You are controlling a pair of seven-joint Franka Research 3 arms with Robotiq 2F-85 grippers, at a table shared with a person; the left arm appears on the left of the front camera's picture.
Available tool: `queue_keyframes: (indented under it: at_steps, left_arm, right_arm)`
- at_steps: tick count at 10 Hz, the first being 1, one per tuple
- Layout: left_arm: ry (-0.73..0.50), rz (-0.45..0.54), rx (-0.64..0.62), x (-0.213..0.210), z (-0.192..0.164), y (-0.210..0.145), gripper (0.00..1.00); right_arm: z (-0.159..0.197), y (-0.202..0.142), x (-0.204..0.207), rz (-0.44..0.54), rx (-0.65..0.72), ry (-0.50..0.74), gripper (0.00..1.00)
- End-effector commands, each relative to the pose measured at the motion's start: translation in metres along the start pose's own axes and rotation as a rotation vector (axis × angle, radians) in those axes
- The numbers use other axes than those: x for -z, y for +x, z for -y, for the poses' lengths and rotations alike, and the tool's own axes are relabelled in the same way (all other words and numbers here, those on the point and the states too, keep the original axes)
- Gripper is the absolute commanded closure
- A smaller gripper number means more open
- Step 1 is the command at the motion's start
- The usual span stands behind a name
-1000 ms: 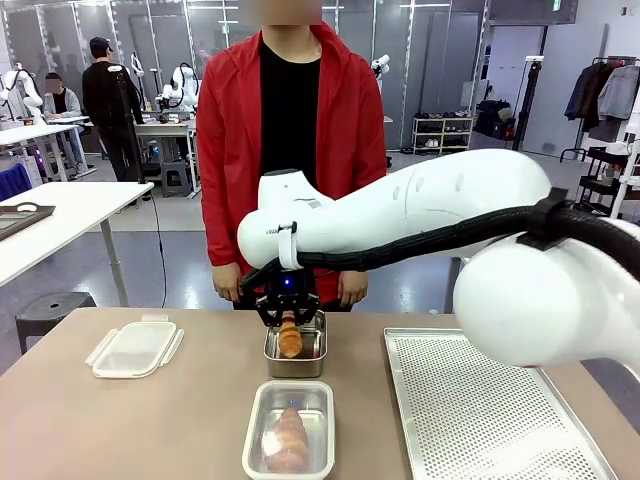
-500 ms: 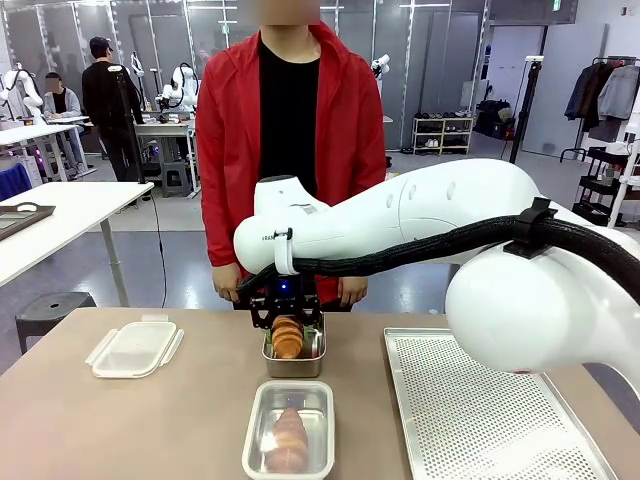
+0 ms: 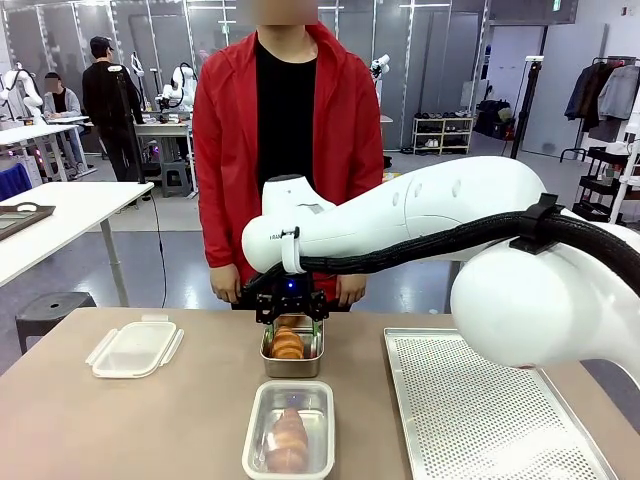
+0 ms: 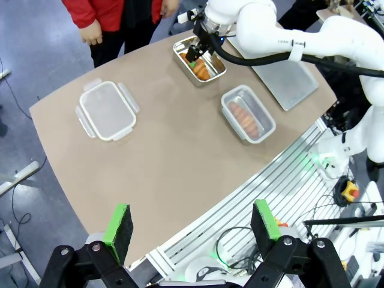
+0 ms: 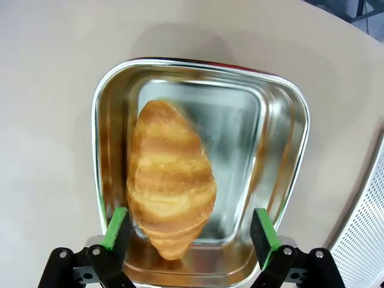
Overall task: Place the bread into the airtight container.
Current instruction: Pick up a Butter Roll and place it into an empty Airtight Container.
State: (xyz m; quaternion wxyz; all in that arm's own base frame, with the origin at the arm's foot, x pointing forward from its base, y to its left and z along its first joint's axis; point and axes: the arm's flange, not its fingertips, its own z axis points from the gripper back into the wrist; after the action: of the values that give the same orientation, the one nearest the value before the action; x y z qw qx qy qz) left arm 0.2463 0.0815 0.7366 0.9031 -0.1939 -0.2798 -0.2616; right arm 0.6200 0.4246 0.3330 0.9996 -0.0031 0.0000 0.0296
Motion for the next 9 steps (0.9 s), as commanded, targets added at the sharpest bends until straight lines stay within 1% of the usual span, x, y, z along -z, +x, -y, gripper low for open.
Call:
queue_keyframes:
  at_steps: [1, 9]
  left_arm:
    - [-0.009, 0.001, 0.017, -0.0010, 0.0010, -0.0004, 0.00]
    - [-0.009, 0.001, 0.017, -0.0010, 0.0010, -0.0004, 0.00]
  right_arm:
    - [-0.0053, -0.0018, -0.0014, -0.005, -0.005, -0.002, 0.00]
    - [-0.0053, -0.0018, -0.0014, -0.005, -0.005, -0.002, 0.00]
